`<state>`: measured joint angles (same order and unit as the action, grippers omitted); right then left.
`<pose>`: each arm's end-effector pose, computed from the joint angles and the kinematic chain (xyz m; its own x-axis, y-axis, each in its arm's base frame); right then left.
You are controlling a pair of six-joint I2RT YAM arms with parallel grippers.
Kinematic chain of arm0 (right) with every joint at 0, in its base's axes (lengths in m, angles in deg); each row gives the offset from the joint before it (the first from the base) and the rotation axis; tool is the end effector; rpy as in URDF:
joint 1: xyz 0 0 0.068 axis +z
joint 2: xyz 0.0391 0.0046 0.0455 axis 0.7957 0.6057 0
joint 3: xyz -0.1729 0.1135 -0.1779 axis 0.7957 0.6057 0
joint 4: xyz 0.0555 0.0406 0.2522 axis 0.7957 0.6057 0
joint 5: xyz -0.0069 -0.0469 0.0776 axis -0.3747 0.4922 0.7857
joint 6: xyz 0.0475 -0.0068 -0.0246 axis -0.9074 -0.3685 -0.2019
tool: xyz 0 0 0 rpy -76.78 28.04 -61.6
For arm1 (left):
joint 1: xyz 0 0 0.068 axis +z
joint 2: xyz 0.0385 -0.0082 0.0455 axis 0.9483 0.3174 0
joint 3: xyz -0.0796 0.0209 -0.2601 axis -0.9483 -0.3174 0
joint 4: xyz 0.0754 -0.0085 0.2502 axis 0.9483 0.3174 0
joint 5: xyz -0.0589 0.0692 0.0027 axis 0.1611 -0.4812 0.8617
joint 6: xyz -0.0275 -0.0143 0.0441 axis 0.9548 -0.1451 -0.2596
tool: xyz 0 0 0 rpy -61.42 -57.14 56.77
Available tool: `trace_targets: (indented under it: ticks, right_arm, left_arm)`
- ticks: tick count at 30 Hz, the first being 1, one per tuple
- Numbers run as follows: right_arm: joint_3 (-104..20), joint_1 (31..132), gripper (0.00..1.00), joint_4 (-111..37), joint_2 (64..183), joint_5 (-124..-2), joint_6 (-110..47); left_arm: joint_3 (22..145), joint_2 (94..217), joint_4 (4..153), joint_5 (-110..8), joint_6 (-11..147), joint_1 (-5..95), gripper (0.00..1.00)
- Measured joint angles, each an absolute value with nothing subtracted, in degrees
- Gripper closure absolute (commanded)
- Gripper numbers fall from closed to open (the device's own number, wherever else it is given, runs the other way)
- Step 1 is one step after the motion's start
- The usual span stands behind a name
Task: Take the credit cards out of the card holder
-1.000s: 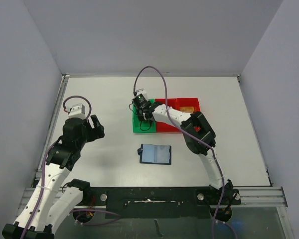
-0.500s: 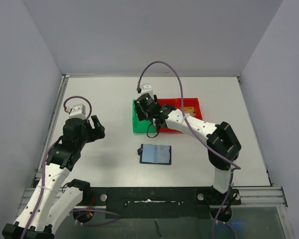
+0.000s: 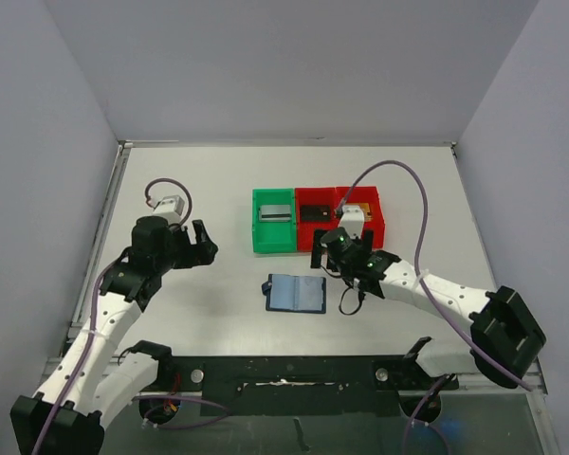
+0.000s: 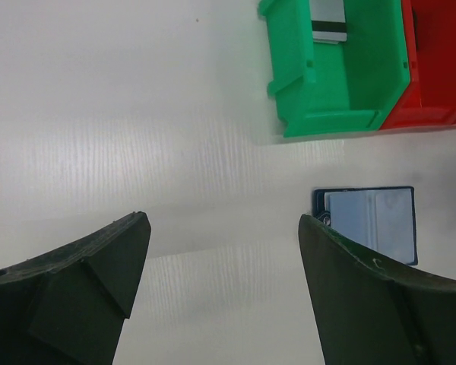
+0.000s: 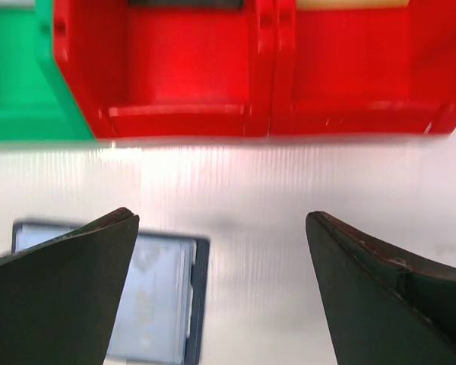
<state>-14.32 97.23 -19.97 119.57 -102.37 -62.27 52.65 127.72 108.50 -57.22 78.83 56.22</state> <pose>0.2097 0.1799 0.2269 -0.6243 0.1167 -0.7725 0.0453 0.9925 0.1134 0.1759 -0.0494 0.2804 -0.6107 -0.2284 -0.7582 0.0633 0.9404 -0.3342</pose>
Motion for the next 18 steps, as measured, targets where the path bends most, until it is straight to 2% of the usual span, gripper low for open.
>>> trace_targets:
  ticks: [6,12,18]
  right_arm:
    - [1.96,98.32,0.02,-26.9,104.71,-93.76,-70.29]
    - [8.72,98.46,0.21,-31.12,100.23,-87.6,-78.42]
    - [10.79,98.35,0.38,-34.03,100.97,-82.44,-80.83]
  left_arm:
    - [50.33,132.83,103.28,-48.34,81.73,55.57,0.26]
    - [44.85,138.34,95.17,-45.41,89.58,47.85,0.32]
    - [45.79,148.46,91.54,-49.96,92.9,36.27,0.47]
